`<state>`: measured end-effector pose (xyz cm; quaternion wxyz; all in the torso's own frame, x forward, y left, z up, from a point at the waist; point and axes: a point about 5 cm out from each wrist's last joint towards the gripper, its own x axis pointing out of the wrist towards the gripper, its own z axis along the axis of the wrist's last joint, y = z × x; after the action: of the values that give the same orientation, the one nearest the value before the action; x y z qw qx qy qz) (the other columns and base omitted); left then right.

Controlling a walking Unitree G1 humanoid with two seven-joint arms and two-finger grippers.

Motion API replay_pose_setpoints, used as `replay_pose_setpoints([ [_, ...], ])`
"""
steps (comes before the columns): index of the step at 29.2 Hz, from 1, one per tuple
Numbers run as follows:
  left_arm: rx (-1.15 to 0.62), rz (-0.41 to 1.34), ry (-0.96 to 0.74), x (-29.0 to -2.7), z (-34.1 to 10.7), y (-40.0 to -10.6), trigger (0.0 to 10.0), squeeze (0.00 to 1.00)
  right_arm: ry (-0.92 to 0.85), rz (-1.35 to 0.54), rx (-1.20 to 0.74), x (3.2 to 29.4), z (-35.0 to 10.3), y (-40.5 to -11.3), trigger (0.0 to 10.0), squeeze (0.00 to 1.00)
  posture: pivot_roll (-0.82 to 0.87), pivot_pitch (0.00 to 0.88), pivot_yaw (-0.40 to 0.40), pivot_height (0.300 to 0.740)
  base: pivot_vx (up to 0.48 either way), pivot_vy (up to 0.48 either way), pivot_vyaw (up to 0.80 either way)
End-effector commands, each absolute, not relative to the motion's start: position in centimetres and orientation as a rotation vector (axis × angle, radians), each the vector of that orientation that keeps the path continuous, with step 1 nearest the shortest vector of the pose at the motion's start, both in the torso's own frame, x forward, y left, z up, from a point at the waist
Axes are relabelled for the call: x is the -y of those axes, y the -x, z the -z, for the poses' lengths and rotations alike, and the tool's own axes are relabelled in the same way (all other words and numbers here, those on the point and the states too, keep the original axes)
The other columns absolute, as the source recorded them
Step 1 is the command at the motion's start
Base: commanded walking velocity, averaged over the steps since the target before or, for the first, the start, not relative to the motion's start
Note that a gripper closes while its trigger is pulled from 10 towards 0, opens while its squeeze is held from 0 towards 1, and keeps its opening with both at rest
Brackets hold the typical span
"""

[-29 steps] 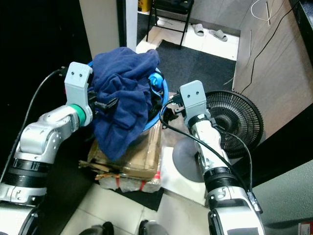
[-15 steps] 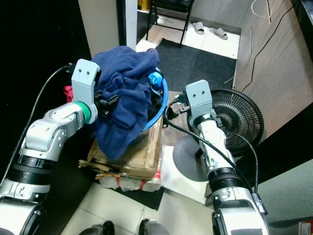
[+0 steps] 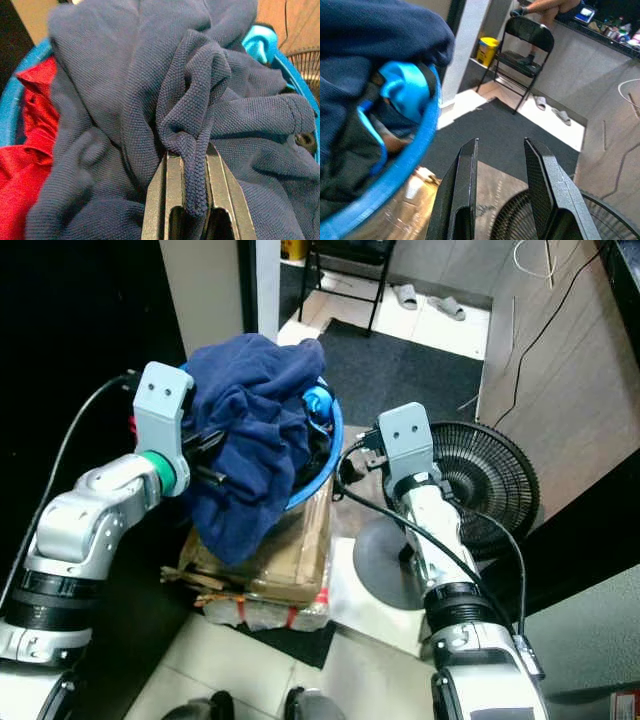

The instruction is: Clothes washing

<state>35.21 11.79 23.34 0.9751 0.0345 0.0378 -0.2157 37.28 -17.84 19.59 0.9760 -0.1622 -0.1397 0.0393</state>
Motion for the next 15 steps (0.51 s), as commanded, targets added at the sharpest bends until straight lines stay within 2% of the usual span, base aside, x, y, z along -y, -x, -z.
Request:
replay_pose_setpoints([
  [1,-0.063,0.414,-0.065,-12.3,-23.4,-35.0,0.0,0.0,0.298,-0.068,0.272,18.1,-19.3,-37.0,10.0,0.0,-0.01,0.108,0.037,0.74,0.0,0.0,0.0],
  [7,0.147,0.359,-0.06,-13.2,-27.2,-34.6,0.0,0.0,0.218,-0.057,0.361,17.4,-21.7,-36.7,10.0,0.0,0.0,0.094,0.036,0.74,0.0,0.0,0.0],
  [8,0.244,0.341,-0.057,-13.5,-29.2,-34.3,10.0,0.0,0.193,-0.05,0.415,17.1,-23.2,-36.6,10.0,0.0,0.0,0.086,0.036,0.74,0.0,0.0,0.0],
  [11,0.448,0.315,-0.035,-14.0,-33.6,-33.0,10.0,0.0,0.141,-0.021,0.557,16.7,-27.2,-35.8,10.0,0.0,0.0,0.073,0.034,0.74,0.0,0.0,0.0],
  [15,0.536,0.319,-0.014,-14.1,-35.3,-31.9,10.0,0.0,0.126,-0.008,0.629,16.5,-28.9,-34.9,10.0,0.0,0.0,0.071,0.033,0.74,0.0,0.0,0.0],
])
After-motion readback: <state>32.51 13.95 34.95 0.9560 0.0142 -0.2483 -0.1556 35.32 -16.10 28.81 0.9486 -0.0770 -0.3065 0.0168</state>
